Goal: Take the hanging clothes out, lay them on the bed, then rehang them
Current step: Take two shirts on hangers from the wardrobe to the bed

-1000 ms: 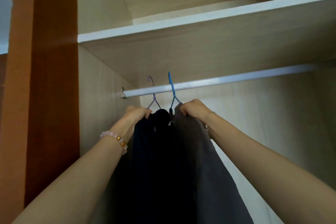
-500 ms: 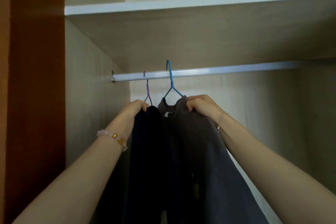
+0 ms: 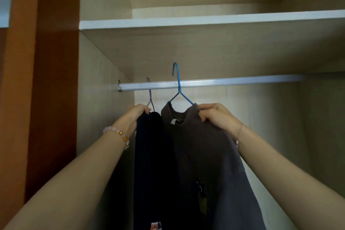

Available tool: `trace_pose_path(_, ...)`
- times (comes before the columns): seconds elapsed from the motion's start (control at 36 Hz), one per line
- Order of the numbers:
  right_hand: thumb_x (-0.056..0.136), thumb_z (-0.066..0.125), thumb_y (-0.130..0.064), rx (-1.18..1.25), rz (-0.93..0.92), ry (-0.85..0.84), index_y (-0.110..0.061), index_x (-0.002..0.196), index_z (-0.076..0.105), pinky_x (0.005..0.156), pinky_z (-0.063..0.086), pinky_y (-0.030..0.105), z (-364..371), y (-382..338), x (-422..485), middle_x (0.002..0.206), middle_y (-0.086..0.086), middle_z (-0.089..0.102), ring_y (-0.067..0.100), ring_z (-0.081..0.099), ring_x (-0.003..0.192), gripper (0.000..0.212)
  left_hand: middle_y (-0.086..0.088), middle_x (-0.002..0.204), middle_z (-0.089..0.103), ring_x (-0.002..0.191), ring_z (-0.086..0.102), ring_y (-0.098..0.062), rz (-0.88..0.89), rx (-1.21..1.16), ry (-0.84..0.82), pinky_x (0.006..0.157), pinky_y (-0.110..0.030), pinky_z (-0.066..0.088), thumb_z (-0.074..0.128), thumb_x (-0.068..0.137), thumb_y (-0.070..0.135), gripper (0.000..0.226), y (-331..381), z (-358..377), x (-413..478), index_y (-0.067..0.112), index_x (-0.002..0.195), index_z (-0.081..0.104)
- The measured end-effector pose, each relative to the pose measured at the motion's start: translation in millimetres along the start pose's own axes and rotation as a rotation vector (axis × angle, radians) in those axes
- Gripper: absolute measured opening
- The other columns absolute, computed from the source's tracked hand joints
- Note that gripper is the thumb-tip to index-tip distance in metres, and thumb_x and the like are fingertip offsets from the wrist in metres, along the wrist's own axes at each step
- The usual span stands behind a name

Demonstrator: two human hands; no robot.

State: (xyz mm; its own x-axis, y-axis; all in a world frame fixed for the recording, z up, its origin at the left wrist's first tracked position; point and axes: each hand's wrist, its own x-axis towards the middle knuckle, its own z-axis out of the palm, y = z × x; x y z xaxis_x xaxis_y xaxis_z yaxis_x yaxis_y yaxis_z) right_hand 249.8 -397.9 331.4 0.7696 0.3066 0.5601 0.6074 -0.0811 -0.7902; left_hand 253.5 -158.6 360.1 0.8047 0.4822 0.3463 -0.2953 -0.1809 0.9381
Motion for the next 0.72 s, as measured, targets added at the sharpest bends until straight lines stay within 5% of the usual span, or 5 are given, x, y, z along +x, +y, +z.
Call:
trace_pose_path(0.19,0.067,0.044,0.007,-0.013,0.068,-0.079,-0.007,0.084,0.075,0.074,0.046,0.034,-4.6,38.6,-26.8,0.081,0.014,0.065,0.024,0.055,0.075,0.038,-0.005,0.078,0.053,0.063,0.048,-0.019,-0.011,0.044,-0.056,0.074,-0.027,0.044,0.042,0.086,-0.005,0.02,7.4,-1.1,4.3,0.004,0.083,0.059)
trace_pose_path(0.42,0.053,0.05,-0.007,0.016,0.109,-0.224,-0.013,0.085,0.077,0.077,0.05,0.033,-10.3,58.2,-40.3,0.085,0.013,0.071,0.023,0.063,0.079,0.043,-0.01,0.072,0.053,0.059,0.05,-0.024,-0.054,0.074,-0.091,0.055,-0.029,0.043,0.053,0.083,0.003,0.008,10.2,-10.2,15.9,0.003,0.074,0.053)
trace_pose_path(0.56,0.052,0.049,-0.01,-0.013,0.12,-0.306,-0.017,0.087,0.077,0.065,0.052,0.023,-7.0,66.8,-54.2,0.08,0.005,0.073,0.015,0.065,0.071,0.045,-0.015,0.091,0.057,0.066,0.053,-0.025,-0.071,0.075,-0.116,0.066,-0.031,0.047,0.06,0.08,0.003,0.021,-13.8,-4.4,17.6,-0.001,0.101,0.057)
trace_pose_path(0.67,0.051,0.049,-0.009,0.036,0.168,-0.303,-0.018,0.084,0.078,0.061,0.051,0.02,-3.6,86.6,-69.8,0.077,0.003,0.074,0.012,0.066,0.069,0.045,-0.011,0.08,0.055,0.064,0.049,-0.023,-0.14,0.041,-0.126,0.062,-0.027,0.041,0.053,0.085,0.0,0.009,-54.3,-1.2,-5.6,-0.003,0.079,0.059)
trace_pose_path(0.72,0.051,0.049,-0.008,0.085,0.197,-0.302,-0.017,0.085,0.078,0.063,0.052,0.022,-2.3,101.1,-80.7,0.079,0.005,0.074,0.013,0.067,0.07,0.046,-0.012,0.092,0.058,0.073,0.052,-0.026,-0.148,-0.006,-0.085,0.064,-0.027,0.044,0.052,0.084,-0.004,0.017,-82.8,1.5,-29.0,-0.007,0.096,0.063)
